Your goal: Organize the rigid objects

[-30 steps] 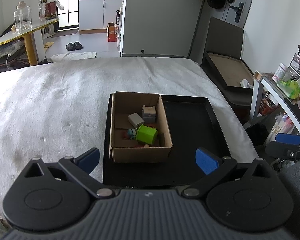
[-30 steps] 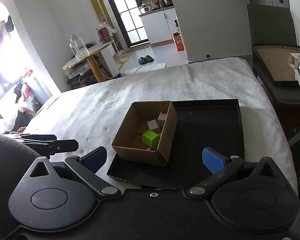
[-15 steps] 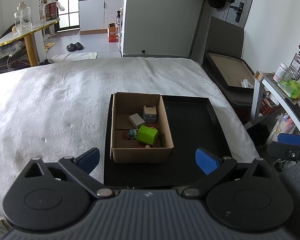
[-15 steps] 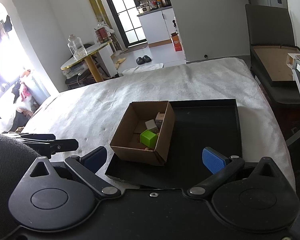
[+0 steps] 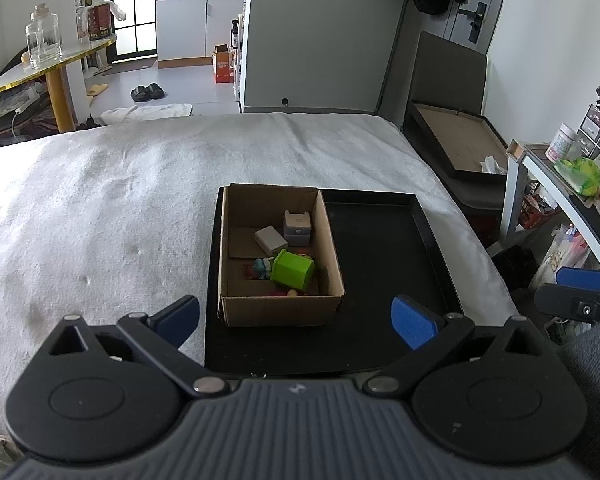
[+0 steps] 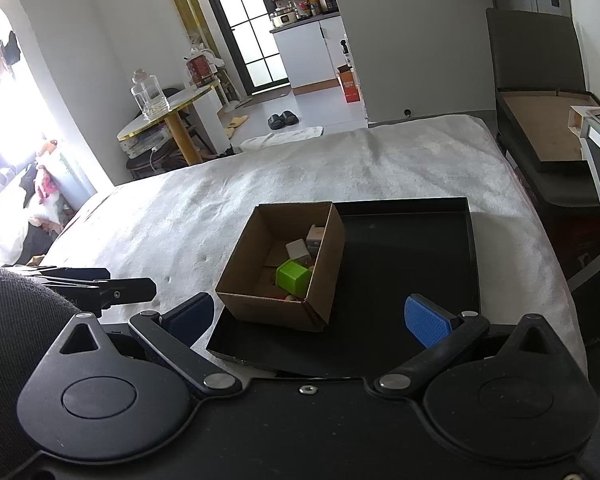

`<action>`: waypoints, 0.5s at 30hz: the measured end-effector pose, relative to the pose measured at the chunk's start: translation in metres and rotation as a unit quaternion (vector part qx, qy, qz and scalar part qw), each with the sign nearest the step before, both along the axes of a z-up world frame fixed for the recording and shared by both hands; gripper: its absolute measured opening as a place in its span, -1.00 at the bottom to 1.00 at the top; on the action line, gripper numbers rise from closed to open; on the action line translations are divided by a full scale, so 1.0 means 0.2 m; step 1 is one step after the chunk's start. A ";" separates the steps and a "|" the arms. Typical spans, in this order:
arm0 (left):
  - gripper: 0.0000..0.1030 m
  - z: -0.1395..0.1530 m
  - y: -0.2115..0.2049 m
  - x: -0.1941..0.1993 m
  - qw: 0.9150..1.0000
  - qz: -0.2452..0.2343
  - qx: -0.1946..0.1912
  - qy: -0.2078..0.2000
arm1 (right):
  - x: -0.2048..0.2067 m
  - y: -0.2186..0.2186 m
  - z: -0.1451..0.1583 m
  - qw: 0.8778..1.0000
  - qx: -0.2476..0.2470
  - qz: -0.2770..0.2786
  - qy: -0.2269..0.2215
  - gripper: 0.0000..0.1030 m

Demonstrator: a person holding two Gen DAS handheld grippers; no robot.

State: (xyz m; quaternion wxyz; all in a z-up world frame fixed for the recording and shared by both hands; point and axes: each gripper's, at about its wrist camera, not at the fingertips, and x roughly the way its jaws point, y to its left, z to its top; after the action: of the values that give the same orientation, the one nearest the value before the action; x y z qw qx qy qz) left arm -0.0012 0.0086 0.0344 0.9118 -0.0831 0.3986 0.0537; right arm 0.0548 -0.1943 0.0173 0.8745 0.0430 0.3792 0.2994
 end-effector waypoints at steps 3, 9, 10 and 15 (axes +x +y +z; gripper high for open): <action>0.97 0.00 0.00 0.00 1.000 0.001 0.002 0.000 | 0.00 0.00 0.00 1.000 -0.002 0.000 -0.001 1.00; 0.97 0.00 0.00 0.00 1.000 0.000 0.001 0.000 | 0.00 -0.01 -0.01 1.000 0.002 -0.001 0.006 1.00; 0.97 0.00 0.00 0.00 1.000 -0.001 0.002 0.000 | 0.00 -0.01 -0.01 1.000 0.001 -0.001 0.005 1.00; 0.97 0.01 0.00 -0.01 1.000 -0.001 0.005 -0.001 | 0.00 0.00 0.00 1.000 -0.002 -0.003 0.004 1.00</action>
State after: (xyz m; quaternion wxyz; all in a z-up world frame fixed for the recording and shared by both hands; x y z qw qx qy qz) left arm -0.0027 0.0079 0.0357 0.9128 -0.0782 0.3971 0.0548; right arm 0.0545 -0.1944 0.0170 0.8739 0.0435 0.3831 0.2961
